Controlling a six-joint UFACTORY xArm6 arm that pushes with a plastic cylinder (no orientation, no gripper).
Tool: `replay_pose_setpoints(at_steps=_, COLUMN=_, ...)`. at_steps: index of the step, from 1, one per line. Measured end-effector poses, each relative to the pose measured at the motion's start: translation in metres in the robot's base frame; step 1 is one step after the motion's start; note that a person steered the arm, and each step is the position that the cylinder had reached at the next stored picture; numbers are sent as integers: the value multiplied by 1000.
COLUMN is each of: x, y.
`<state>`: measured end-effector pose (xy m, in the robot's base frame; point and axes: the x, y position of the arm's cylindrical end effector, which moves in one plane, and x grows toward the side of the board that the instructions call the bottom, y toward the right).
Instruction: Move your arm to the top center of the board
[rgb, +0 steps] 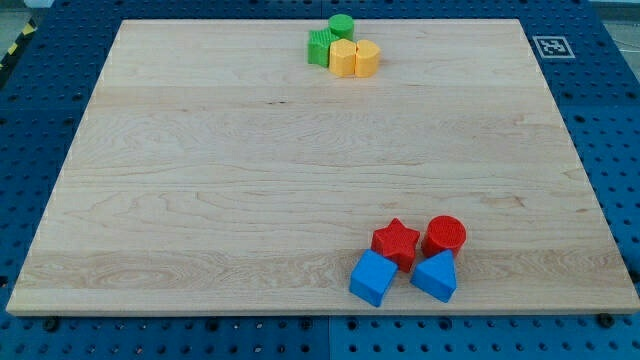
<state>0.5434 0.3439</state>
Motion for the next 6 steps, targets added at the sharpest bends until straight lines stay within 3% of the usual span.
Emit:
replay_pose_setpoints(at_steps=3, x=-281, y=-32)
replay_pose_setpoints(at_steps=4, x=-351, y=-101)
replay_pose_setpoints(at_steps=5, x=-352, y=-117)
replay_pose_setpoints(at_steps=6, x=-351, y=-187)
